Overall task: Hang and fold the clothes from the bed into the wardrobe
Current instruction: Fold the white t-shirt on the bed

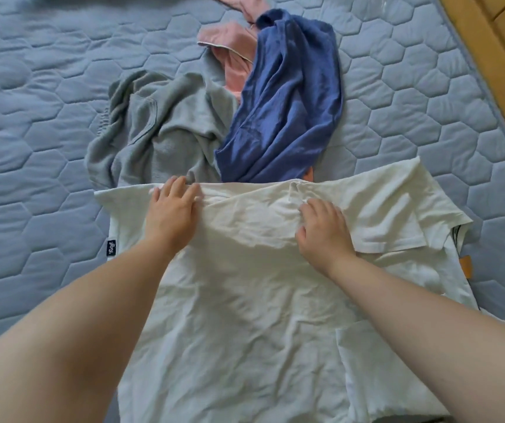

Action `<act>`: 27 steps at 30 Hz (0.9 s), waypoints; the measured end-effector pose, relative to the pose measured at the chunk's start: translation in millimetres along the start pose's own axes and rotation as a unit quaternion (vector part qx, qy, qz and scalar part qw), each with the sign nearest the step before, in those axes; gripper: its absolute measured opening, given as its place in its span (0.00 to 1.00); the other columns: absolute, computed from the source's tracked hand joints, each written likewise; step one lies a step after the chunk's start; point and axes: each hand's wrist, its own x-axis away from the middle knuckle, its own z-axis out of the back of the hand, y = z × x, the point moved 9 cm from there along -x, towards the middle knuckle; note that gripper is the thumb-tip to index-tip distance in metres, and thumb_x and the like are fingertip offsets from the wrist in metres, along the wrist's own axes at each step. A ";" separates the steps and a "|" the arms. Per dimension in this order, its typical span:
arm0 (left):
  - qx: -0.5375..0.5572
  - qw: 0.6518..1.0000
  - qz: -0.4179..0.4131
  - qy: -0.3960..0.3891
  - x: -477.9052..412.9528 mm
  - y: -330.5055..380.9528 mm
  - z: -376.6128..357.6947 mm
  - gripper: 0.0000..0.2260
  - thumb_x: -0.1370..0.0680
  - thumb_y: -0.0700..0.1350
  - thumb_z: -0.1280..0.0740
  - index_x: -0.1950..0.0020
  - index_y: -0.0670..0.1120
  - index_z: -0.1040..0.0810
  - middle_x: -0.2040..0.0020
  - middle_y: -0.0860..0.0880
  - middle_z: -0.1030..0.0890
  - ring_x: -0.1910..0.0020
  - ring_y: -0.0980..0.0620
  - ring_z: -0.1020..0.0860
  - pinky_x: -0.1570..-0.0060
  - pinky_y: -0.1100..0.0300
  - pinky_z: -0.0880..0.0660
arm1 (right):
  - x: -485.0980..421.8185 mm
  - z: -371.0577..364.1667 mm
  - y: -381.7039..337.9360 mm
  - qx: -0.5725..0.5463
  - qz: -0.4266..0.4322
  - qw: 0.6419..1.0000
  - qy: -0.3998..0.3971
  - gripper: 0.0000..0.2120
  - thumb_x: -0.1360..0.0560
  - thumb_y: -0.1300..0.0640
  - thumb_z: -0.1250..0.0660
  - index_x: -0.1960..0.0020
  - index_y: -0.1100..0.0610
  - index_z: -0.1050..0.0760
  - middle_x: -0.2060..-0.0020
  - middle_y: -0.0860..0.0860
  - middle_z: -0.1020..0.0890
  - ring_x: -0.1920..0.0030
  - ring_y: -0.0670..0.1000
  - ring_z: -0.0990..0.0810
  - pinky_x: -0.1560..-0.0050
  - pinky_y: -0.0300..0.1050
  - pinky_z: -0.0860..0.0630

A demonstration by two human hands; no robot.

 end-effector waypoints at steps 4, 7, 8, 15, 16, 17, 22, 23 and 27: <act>0.048 0.975 0.216 0.011 22.7 -84.7 10.9 0.19 0.23 0.42 0.39 0.32 0.44 0.31 0.31 0.43 0.33 0.31 0.42 0.37 0.33 0.46 0.39 | -32.6 -7.1 -57.7 0.002 0.052 0.999 -0.007 0.15 0.27 0.59 0.41 0.42 0.62 0.28 0.41 0.58 0.27 0.40 0.59 0.31 0.35 0.49 0.41; 0.107 0.940 0.323 0.009 39.7 -125.9 10.4 0.24 0.24 0.43 0.37 0.28 0.44 0.35 0.29 0.43 0.35 0.30 0.42 0.37 0.32 0.47 0.39 | -53.2 -14.9 -104.5 -0.002 0.112 0.994 -0.015 0.18 0.24 0.59 0.43 0.35 0.62 0.31 0.35 0.57 0.30 0.34 0.57 0.34 0.32 0.48 0.43; 0.118 0.930 0.347 0.009 43.3 -137.0 9.0 0.24 0.24 0.43 0.36 0.28 0.45 0.35 0.29 0.42 0.34 0.30 0.42 0.37 0.31 0.47 0.39 | -59.7 -18.9 -118.7 -0.001 0.127 0.992 -0.026 0.18 0.22 0.58 0.44 0.34 0.61 0.32 0.34 0.57 0.30 0.34 0.57 0.34 0.31 0.49 0.43; 0.263 0.877 0.399 0.047 45.6 -181.4 -2.9 0.13 0.25 0.38 0.39 0.43 0.44 0.22 0.43 0.42 0.21 0.41 0.42 0.26 0.47 0.54 0.29 | -102.3 -33.8 -155.2 0.029 0.087 0.994 -0.065 0.14 0.18 0.53 0.46 0.44 0.60 0.25 0.46 0.58 0.23 0.47 0.61 0.24 0.52 0.52 0.32; 0.279 0.872 0.398 0.061 45.2 -183.4 -1.8 0.11 0.26 0.37 0.39 0.47 0.44 0.22 0.46 0.43 0.20 0.45 0.44 0.25 0.52 0.56 0.30 | -106.9 -37.3 -152.1 0.013 0.066 0.995 -0.077 0.13 0.19 0.52 0.43 0.45 0.59 0.24 0.46 0.57 0.22 0.46 0.61 0.24 0.52 0.51 0.30; 0.291 0.869 0.394 0.074 44.9 -184.8 -0.5 0.10 0.26 0.37 0.39 0.49 0.45 0.22 0.48 0.45 0.20 0.48 0.45 0.24 0.55 0.58 0.31 | -110.4 -40.8 -150.8 0.002 0.056 0.994 -0.090 0.12 0.21 0.51 0.39 0.45 0.58 0.24 0.46 0.56 0.22 0.46 0.61 0.24 0.52 0.50 0.30; 0.341 0.844 0.396 0.119 49.1 -190.4 -0.3 0.05 0.27 0.40 0.35 0.55 0.49 0.30 0.63 0.55 0.25 0.59 0.50 0.27 0.60 0.60 0.35 | -118.3 -47.4 -158.9 0.044 0.086 0.990 -0.104 0.11 0.26 0.53 0.33 0.48 0.58 0.21 0.48 0.56 0.22 0.46 0.60 0.25 0.54 0.47 0.32; 0.355 0.836 0.402 0.118 49.6 -190.6 -2.3 0.05 0.27 0.41 0.35 0.55 0.48 0.30 0.64 0.56 0.26 0.59 0.50 0.26 0.61 0.60 0.35 | -119.2 -47.3 -160.3 0.052 0.087 0.990 -0.100 0.09 0.26 0.55 0.34 0.49 0.58 0.21 0.50 0.57 0.22 0.47 0.60 0.25 0.56 0.47 0.34; 0.437 0.784 0.424 0.120 47.4 -188.7 -7.7 0.07 0.29 0.41 0.33 0.56 0.50 0.29 0.62 0.55 0.24 0.61 0.53 0.24 0.63 0.62 0.30 | -123.0 -49.8 -162.2 0.069 0.062 0.989 -0.117 0.09 0.26 0.60 0.38 0.49 0.56 0.21 0.49 0.57 0.20 0.48 0.61 0.24 0.56 0.45 0.35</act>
